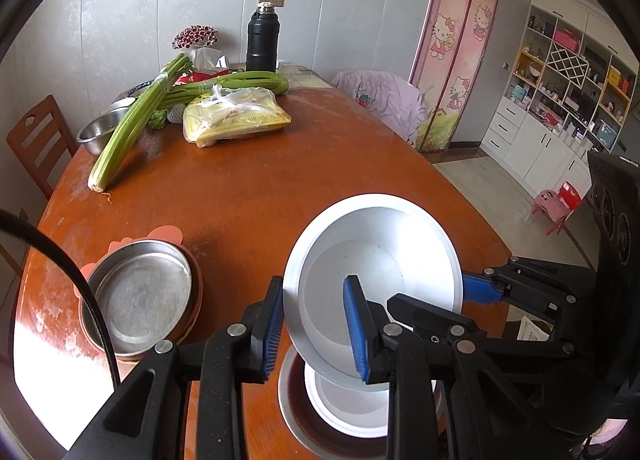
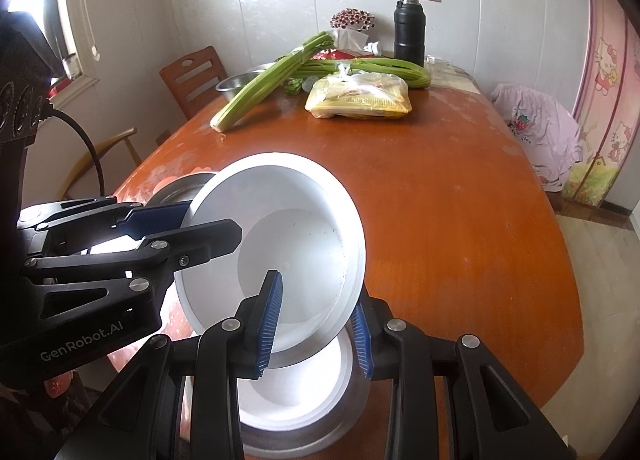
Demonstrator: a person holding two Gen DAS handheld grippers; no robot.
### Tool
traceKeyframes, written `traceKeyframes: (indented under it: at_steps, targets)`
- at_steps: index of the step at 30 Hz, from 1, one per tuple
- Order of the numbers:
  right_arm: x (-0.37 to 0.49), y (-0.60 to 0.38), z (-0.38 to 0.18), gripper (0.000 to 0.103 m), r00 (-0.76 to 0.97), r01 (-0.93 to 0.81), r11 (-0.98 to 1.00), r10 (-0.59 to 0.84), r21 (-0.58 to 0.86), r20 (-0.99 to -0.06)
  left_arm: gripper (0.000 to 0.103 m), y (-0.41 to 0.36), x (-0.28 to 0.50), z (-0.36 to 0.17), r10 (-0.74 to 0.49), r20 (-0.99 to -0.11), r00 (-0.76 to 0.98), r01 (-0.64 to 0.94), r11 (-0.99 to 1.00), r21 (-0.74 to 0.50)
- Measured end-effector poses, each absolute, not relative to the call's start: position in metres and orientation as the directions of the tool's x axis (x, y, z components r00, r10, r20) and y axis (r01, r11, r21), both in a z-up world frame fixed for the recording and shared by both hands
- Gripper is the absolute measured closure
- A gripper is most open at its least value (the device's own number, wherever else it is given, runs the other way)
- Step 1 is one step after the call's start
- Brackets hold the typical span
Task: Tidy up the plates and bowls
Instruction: 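Carry the red-printed bowl with the left gripper over the steel bowl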
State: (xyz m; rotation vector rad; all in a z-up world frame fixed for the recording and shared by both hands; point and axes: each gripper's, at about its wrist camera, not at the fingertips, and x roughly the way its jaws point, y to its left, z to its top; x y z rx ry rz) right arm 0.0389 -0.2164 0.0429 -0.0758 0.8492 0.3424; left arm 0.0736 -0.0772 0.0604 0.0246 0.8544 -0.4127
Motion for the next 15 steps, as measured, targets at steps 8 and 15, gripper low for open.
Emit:
traceKeyframes:
  at_steps: [8, 15]
  targets:
    - [0.024, -0.219, 0.036, 0.068, 0.602, -0.323, 0.944, 0.263, 0.071, -0.754, 0.074, -0.081, 0.059, 0.053, -0.342, -0.744, 0.575, 0.375, 0.918, -0.132]
    - [0.018, -0.222, 0.028, 0.068, 0.589, -0.329, 0.942, 0.265, 0.073, -0.763, 0.074, -0.084, 0.049, 0.044, -0.338, -0.756, 0.560, 0.381, 0.916, -0.127]
